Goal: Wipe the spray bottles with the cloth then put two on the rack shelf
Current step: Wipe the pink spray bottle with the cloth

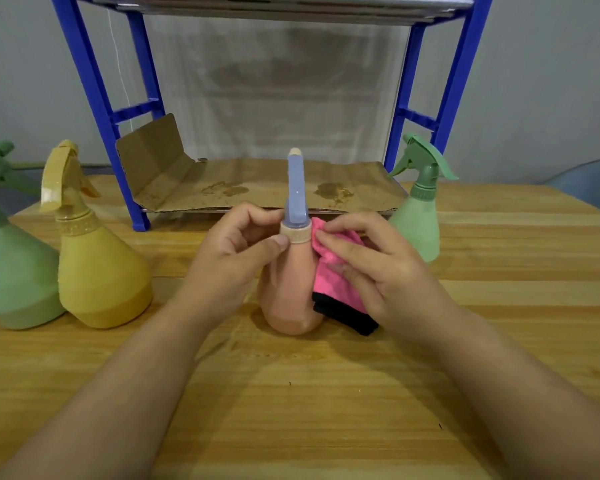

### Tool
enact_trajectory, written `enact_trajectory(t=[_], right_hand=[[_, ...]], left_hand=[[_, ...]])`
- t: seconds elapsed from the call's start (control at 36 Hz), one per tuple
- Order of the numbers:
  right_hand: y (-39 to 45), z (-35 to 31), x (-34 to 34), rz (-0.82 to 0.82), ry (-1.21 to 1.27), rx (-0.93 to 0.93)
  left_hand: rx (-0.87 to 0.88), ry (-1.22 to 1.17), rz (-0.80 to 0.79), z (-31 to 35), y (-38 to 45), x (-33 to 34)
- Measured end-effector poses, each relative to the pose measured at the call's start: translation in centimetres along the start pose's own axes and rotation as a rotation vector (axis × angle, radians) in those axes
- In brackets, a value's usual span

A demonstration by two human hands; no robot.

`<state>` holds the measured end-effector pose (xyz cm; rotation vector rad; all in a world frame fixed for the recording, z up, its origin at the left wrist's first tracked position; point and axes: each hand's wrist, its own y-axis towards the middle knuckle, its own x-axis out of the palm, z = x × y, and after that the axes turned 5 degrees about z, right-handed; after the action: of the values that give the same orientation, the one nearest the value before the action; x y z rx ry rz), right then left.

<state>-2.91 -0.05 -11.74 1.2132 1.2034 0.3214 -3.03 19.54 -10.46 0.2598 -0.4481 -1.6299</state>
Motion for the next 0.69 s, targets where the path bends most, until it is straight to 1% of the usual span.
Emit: enact_trajectory(t=[0.06, 0.11, 0.22, 0.28, 0.33, 0.39, 0.44, 0.53, 0.61, 0.69], right_hand=[[-0.3, 0.3, -0.2, -0.002, -0.001, 0.032], [-0.4, 0.4, -0.4, 0.042, -0.004, 0.061], [-0.2, 0.0, -0.8, 0.149, -0.028, 0.102], [-0.2, -0.4, -0.8, 0.186, -0.034, 0.104], [-0.3, -0.8, -0.7, 0.195, -0.030, 0.084], [-0.4, -1.0, -0.4, 0.168, -0.015, 0.054], [-0.5, -1.3, 0.1, 0.117, 0.001, 0.032], [-0.7, -1.3, 0.8, 0.072, -0.017, 0.017], [-0.8, -0.9, 1.1, 0.090, -0.042, 0.031], [-0.9, -0.3, 0.9, 0.127, -0.042, 0.073]], left_hand=[[0.017, 0.045, 0.023, 0.1, -0.2, 0.3], [0.040, 0.109, 0.069, 0.1, -0.3, 0.7], [0.067, 0.297, 0.226, -0.2, -0.3, 1.1], [0.061, 0.357, 0.279, -0.3, -0.3, 1.0], [0.053, 0.395, 0.300, -0.3, -0.3, 0.8], [0.050, 0.438, 0.294, -0.3, -0.4, 0.6], [0.048, 0.441, 0.277, -0.3, -0.6, 0.3], [0.014, 0.383, 0.275, -0.1, -0.9, 0.1], [-0.030, 0.313, 0.272, 0.1, -0.9, 0.0], [-0.037, 0.242, 0.266, 0.2, -1.0, -0.1]])
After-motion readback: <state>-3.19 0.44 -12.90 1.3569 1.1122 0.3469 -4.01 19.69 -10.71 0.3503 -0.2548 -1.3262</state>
